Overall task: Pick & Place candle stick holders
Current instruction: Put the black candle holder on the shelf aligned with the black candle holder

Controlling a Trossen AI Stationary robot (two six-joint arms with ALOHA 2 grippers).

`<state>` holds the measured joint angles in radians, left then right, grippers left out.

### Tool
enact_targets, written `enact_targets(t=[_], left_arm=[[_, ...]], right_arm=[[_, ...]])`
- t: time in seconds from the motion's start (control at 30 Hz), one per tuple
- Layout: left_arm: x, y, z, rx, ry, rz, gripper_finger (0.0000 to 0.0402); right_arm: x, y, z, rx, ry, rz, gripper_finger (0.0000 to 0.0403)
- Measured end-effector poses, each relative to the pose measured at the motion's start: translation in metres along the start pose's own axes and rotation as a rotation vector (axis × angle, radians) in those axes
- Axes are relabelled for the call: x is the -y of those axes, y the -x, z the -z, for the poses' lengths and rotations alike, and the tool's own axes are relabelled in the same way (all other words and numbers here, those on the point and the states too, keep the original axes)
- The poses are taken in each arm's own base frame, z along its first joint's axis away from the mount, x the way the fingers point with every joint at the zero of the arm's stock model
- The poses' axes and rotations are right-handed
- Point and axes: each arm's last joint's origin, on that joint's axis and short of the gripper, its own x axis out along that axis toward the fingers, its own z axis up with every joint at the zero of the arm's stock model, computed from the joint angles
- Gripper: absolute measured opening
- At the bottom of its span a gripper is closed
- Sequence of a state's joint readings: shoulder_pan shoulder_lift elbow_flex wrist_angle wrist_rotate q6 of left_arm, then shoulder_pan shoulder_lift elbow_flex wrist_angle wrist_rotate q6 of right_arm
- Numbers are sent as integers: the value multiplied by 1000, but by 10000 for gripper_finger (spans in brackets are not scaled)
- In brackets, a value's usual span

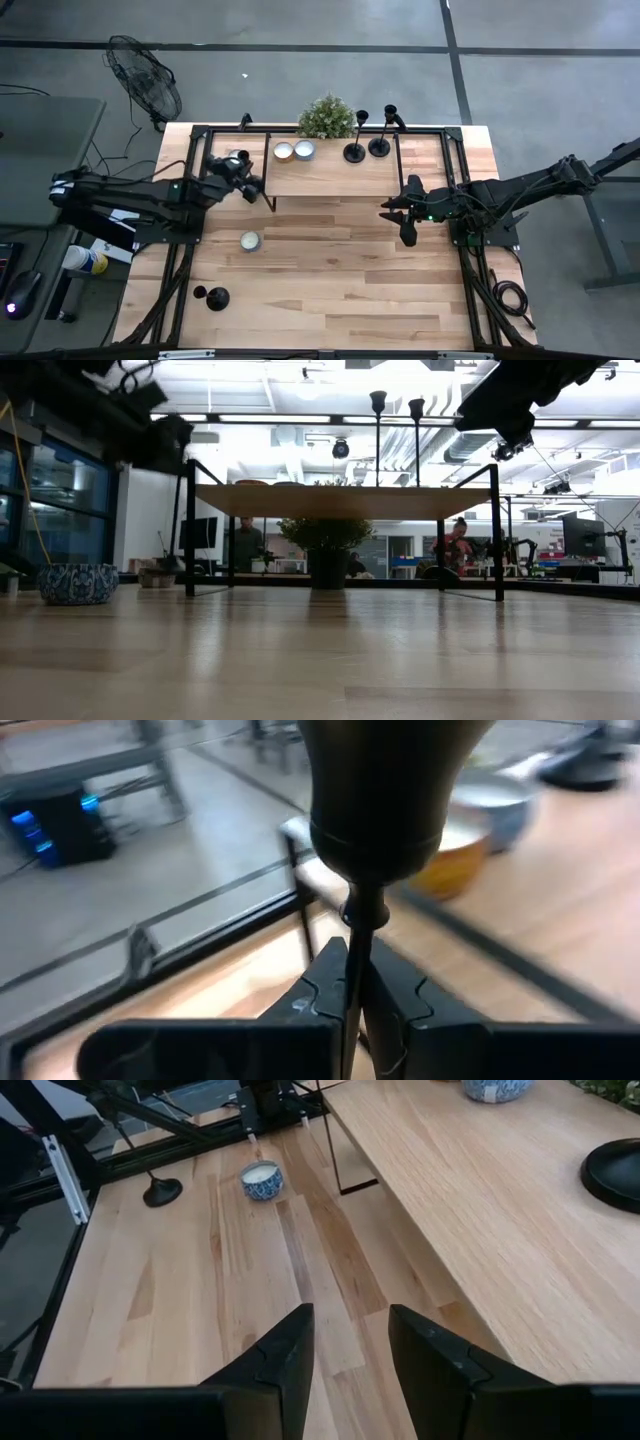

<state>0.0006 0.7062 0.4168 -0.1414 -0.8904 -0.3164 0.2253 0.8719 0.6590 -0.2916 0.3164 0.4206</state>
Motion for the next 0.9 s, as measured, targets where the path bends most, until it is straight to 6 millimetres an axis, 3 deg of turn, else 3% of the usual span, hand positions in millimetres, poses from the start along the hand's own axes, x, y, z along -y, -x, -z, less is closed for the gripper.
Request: enact_targets(t=[0.13,0.37,0.63,0.9], left_arm=[[-4,11,-23,-5,-54,99,8],[-19,34,-68,-23,-109,93,8],[-37,59,-116,27,7,67,8],[-35,72,-150,88,-2,284,8]], right_arm=[[0,0,0,0,0,-2,124],[0,0,0,0,0,-2,124],[0,0,0,0,2,-1,124],[0,0,0,4,0,-3,124]])
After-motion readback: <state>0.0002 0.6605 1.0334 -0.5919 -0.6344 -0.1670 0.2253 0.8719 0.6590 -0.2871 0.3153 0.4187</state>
